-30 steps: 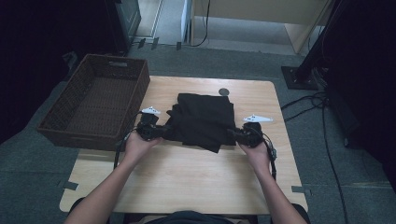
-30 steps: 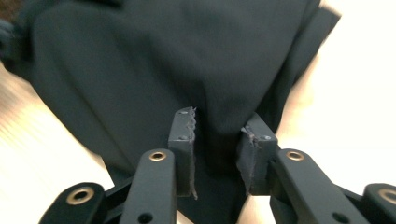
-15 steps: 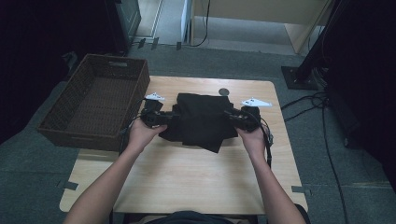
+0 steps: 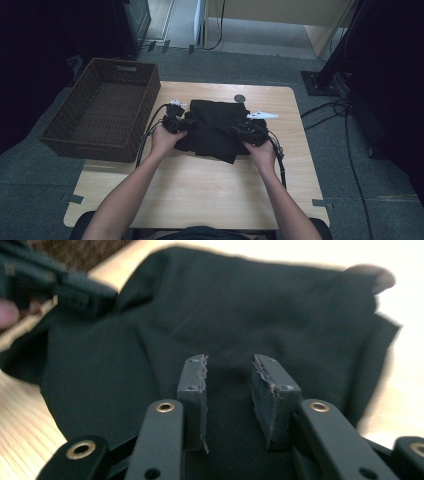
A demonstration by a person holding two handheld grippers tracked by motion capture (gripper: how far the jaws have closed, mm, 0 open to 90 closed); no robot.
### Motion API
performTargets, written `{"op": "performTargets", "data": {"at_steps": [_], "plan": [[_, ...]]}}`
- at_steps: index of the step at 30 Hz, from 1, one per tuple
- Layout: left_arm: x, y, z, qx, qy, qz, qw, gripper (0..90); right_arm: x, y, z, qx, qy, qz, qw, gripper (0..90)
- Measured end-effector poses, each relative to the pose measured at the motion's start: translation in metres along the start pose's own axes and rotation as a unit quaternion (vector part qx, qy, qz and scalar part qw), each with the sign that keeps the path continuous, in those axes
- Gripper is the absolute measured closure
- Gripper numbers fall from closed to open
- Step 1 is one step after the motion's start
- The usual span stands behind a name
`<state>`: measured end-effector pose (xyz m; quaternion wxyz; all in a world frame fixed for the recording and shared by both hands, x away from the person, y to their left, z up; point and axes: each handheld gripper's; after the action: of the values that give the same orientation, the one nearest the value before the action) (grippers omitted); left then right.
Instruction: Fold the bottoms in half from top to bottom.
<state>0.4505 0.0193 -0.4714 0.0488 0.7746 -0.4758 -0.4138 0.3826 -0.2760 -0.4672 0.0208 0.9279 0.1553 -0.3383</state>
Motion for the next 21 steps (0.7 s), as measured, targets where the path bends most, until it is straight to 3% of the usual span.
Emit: {"op": "performTargets", "data": {"at_steps": [3, 6, 9, 12, 13, 16, 17, 18, 21], "plan": [[-0.004, -0.003, 0.002, 0.005, -0.003, -0.002, 1.0000, 86.0, 0.011, -0.005, 0.013, -0.008, -0.024, -0.001, 0.9997, 67.8], [-0.008, -0.006, 0.002, 0.004, 0.000, -0.009, 1.0000, 86.5, 0.013, -0.006, 0.025, -0.022, -0.029, 0.003, 0.9993, 67.5], [-0.015, -0.011, 0.003, 0.003, -0.001, -0.018, 0.9998, 86.5, 0.012, -0.002, 0.030, -0.035, -0.031, 0.022, 0.9987, 66.0], [-0.018, -0.014, 0.004, 0.003, -0.003, -0.019, 0.9998, 86.5, 0.013, 0.006, 0.031, -0.023, -0.038, 0.021, 0.9988, 62.2], [-0.020, -0.015, 0.004, 0.004, -0.001, -0.025, 0.9997, 86.3, 0.014, 0.014, 0.032, -0.001, -0.048, 0.014, 0.9988, 62.9], [-0.024, -0.020, 0.005, -0.002, -0.001, -0.049, 0.9988, 86.0, 0.013, 0.019, 0.031, -0.010, -0.046, 0.029, 0.9985, 68.2], [-0.024, -0.020, 0.005, -0.002, -0.001, -0.049, 0.9988, 84.6, 0.013, 0.019, 0.031, -0.010, -0.046, 0.029, 0.9985, 68.2], [-0.029, -0.023, 0.006, -0.014, 0.011, -0.035, 0.9992, 83.6, 0.011, 0.021, 0.029, -0.012, -0.046, 0.041, 0.9980, 69.1], [-0.035, -0.018, 0.004, -0.003, 0.026, -0.025, 0.9993, 81.7, 0.002, 0.022, 0.019, -0.003, -0.019, 0.035, 0.9992, 70.5]]}}
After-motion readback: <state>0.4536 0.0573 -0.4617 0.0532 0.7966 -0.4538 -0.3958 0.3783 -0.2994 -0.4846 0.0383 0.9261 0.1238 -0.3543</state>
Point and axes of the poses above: each handheld gripper's, and its own axes: x roughly forward along the jaws, z roughly out of its underside, y roughly to its right, and after that the axes turned 14 degrees about z, right-handed
